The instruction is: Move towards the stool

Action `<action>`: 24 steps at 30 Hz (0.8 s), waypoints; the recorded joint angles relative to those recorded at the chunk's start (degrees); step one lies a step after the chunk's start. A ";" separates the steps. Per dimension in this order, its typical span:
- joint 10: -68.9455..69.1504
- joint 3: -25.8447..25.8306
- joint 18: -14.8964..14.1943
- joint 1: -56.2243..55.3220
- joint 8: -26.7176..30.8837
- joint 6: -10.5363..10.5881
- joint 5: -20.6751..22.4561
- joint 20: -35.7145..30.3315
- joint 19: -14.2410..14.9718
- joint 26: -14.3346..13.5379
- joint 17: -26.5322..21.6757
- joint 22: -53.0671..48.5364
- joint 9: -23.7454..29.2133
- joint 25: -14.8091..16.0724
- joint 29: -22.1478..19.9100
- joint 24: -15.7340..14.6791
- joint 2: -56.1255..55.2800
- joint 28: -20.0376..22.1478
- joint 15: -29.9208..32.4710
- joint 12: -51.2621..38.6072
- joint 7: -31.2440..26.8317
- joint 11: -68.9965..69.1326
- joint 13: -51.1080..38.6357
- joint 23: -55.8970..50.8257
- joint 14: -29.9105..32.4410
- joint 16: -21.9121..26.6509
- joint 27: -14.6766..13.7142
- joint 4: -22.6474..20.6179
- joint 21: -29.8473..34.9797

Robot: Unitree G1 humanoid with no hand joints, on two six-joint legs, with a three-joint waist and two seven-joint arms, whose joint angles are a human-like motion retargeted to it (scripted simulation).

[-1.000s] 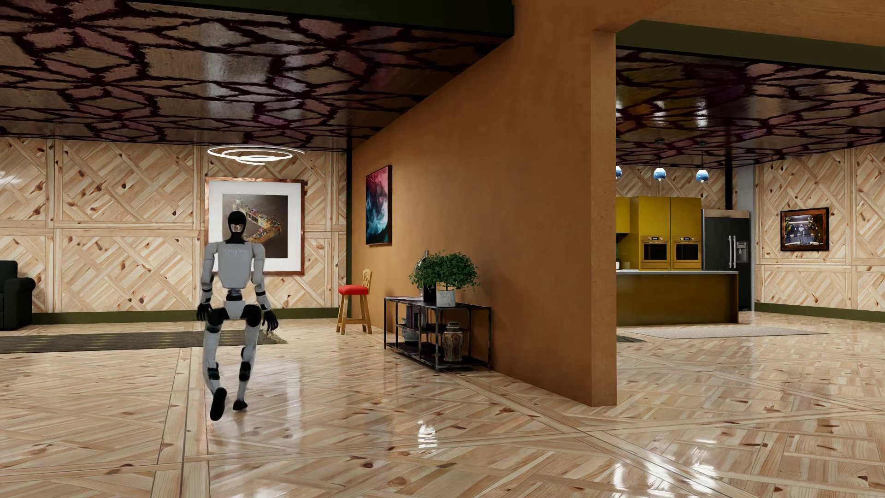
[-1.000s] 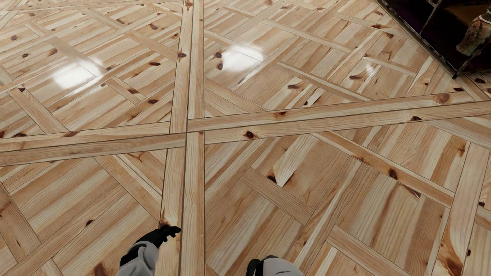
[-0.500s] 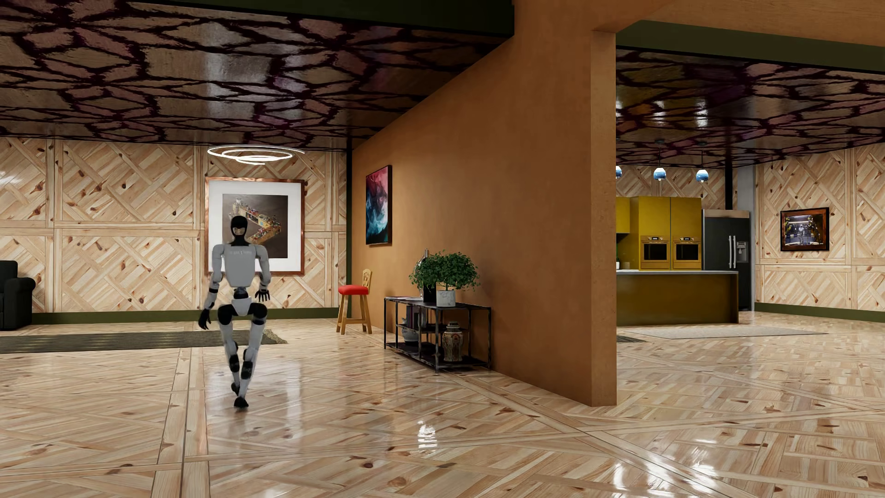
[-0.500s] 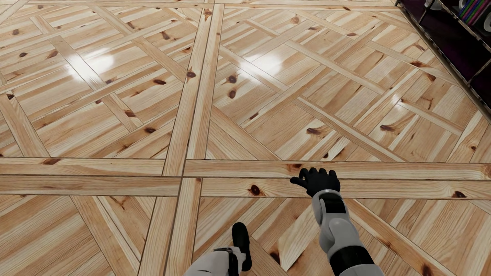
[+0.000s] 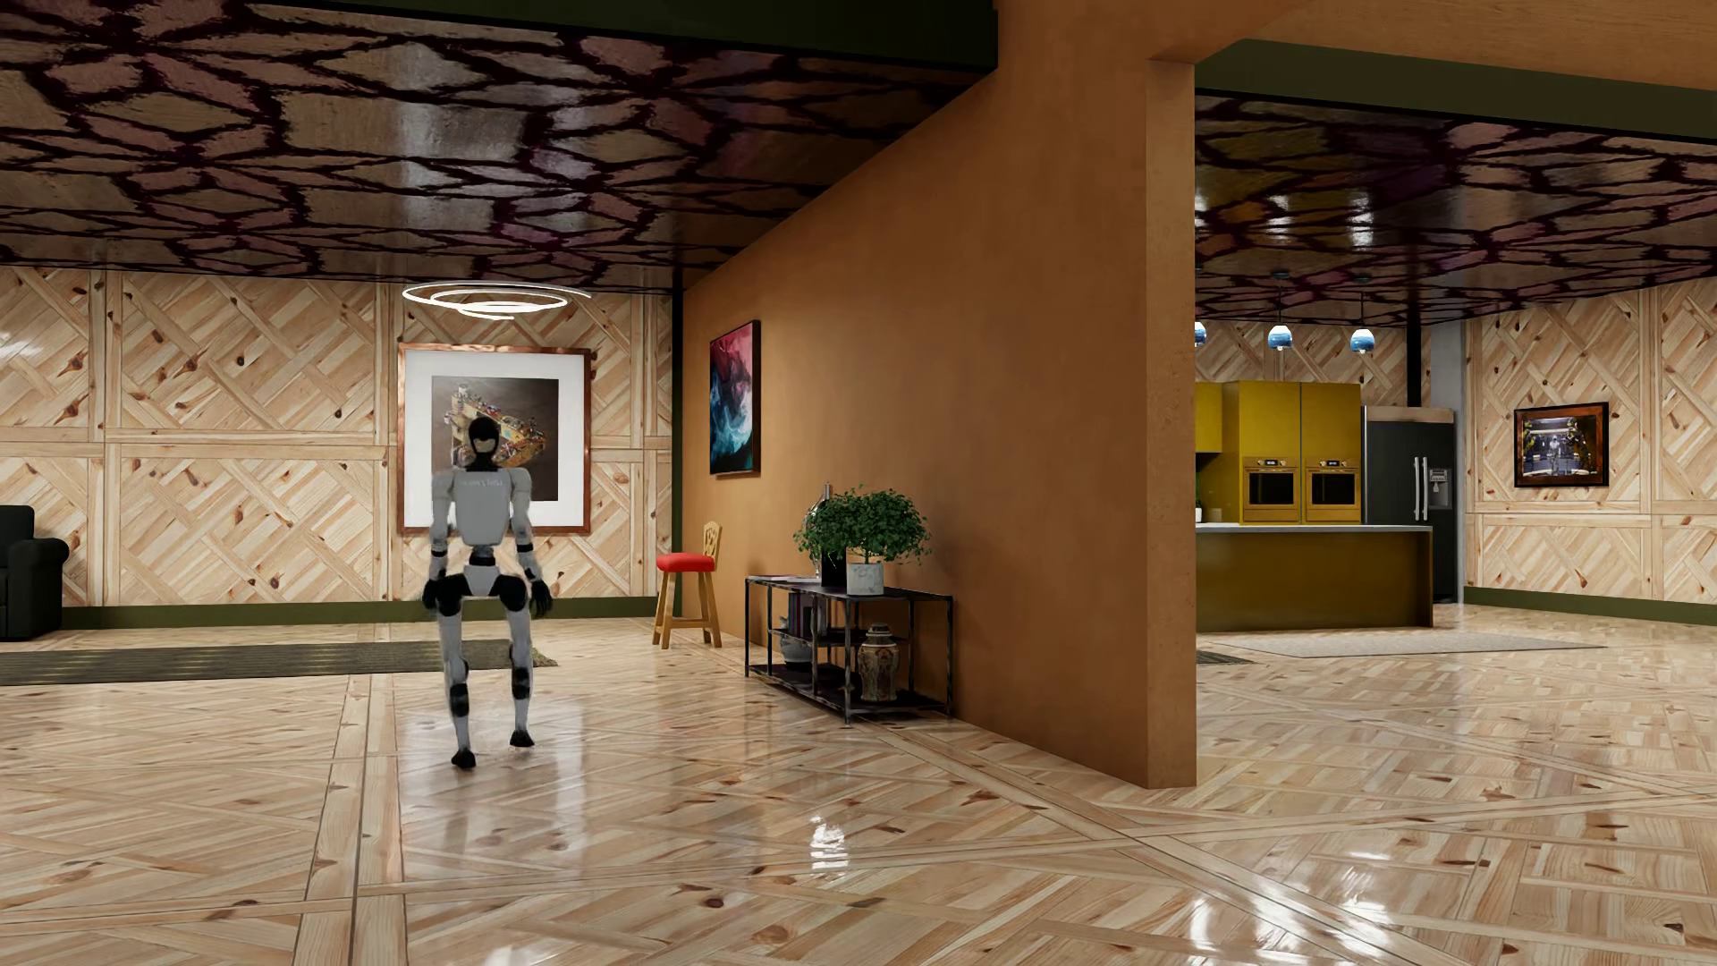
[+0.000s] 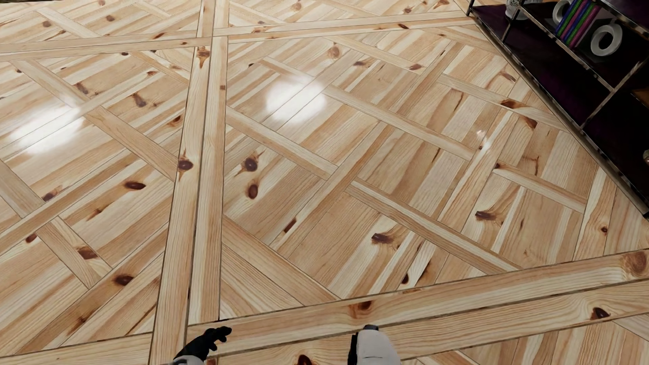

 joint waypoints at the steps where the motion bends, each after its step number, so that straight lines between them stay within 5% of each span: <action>1: -2.52 -0.52 -0.75 3.41 0.76 -0.06 1.84 -1.90 0.98 -0.38 -0.68 -0.31 -0.05 -2.88 1.43 0.78 0.75 -0.18 1.54 -2.98 -0.15 -15.32 0.24 1.39 -1.06 1.64 0.11 -0.39 1.45; 2: -5.62 -0.87 -1.63 7.08 4.25 0.05 4.94 -3.19 2.16 -0.38 -1.32 -0.67 -0.09 -6.61 3.05 1.49 2.03 0.61 1.01 -5.47 -0.12 -30.33 0.04 2.32 -1.82 3.03 -0.45 -0.52 3.19; 4: -7.28 -1.12 -3.59 12.95 9.27 0.51 9.73 -2.77 8.80 0.45 -2.28 -1.67 0.08 -12.14 5.20 0.69 0.45 2.51 -2.57 -8.24 1.15 -37.95 -0.53 1.46 -4.36 4.15 -2.92 -0.39 3.60; 5: -6.47 -1.20 -4.59 15.30 8.97 0.80 11.36 -1.89 6.14 0.38 -1.94 -2.52 0.21 -13.07 4.95 -0.62 -0.09 2.94 -0.25 -8.37 2.09 -33.60 -0.90 0.24 -5.33 4.37 -3.62 0.32 2.03; 7: -1.08 -2.15 -5.15 18.40 6.43 2.14 12.28 -2.28 3.11 -0.06 1.51 -3.46 0.69 -8.59 1.72 -1.80 -0.87 3.52 6.52 -7.64 1.51 -22.35 -1.44 -4.01 -0.53 4.30 -2.62 2.78 -5.38; 8: 5.38 -2.59 -2.82 17.68 4.44 3.16 11.90 -3.59 1.85 -0.37 3.52 -3.43 0.94 -4.88 -0.59 -1.56 -0.51 2.89 6.61 -6.86 0.46 -17.16 -1.40 -5.85 5.03 4.31 -2.17 4.79 -8.96; 10: 26.43 -2.55 -3.62 10.76 0.66 5.49 11.83 -5.70 -0.62 0.18 5.89 -3.60 1.54 0.85 -4.80 -0.16 1.87 1.46 -0.26 -4.22 0.24 -10.33 -3.50 -5.66 18.25 4.09 -0.32 11.43 -12.57; 11: 37.09 -1.95 -3.30 5.41 -0.58 6.74 12.53 -5.90 -0.53 0.42 5.54 -4.35 1.78 1.16 -5.20 0.22 4.51 0.37 -3.13 -2.21 -0.29 -9.74 -6.14 -3.18 24.35 3.86 1.26 15.35 -12.00; 13: 50.94 -0.15 -0.78 -6.52 -1.47 8.53 13.93 -4.28 -0.88 0.74 1.23 -6.59 1.98 -7.00 -0.22 -0.81 11.64 0.05 -7.18 3.10 -3.22 -12.25 -13.43 4.10 18.21 2.52 1.99 17.91 -3.39; 15: 54.42 1.89 -1.71 -17.36 -1.38 9.18 14.91 -1.73 -0.83 0.50 -4.58 -8.13 1.81 -19.99 2.36 -3.07 19.46 1.51 -9.43 8.50 -4.22 -17.23 -20.67 6.36 18.82 1.41 -5.05 18.97 8.58; 16: 52.22 2.91 -1.37 -21.92 -1.20 9.26 15.39 -0.73 -0.73 0.62 -6.13 -8.29 1.60 -23.96 1.05 -4.12 23.00 2.01 -10.68 10.85 -4.10 -19.28 -24.16 5.46 19.04 0.99 -7.59 18.82 11.70; 17: 47.39 3.87 -1.19 -25.47 -1.07 9.28 15.83 0.12 -0.63 1.26 -6.29 -8.57 1.32 -24.25 -0.82 -4.51 26.45 1.80 -12.04 13.51 -3.48 -21.22 -27.22 4.01 18.78 1.05 -8.72 18.54 12.23; 22: -10.10 6.01 -6.10 -29.79 -1.09 9.22 18.66 6.20 0.42 5.52 -6.21 -2.88 0.24 -2.91 -7.00 -5.10 40.69 1.75 -19.67 20.63 -3.26 -28.54 -37.89 -6.38 21.42 0.08 -8.53 11.82 5.42; 24: -15.54 5.98 -7.12 -31.87 -1.98 8.81 18.92 7.64 1.48 5.32 -7.88 -0.07 0.03 -0.06 -8.55 -4.13 45.42 2.00 -21.83 22.70 -0.34 -29.17 -37.82 -9.98 18.24 -1.05 -7.26 10.15 6.57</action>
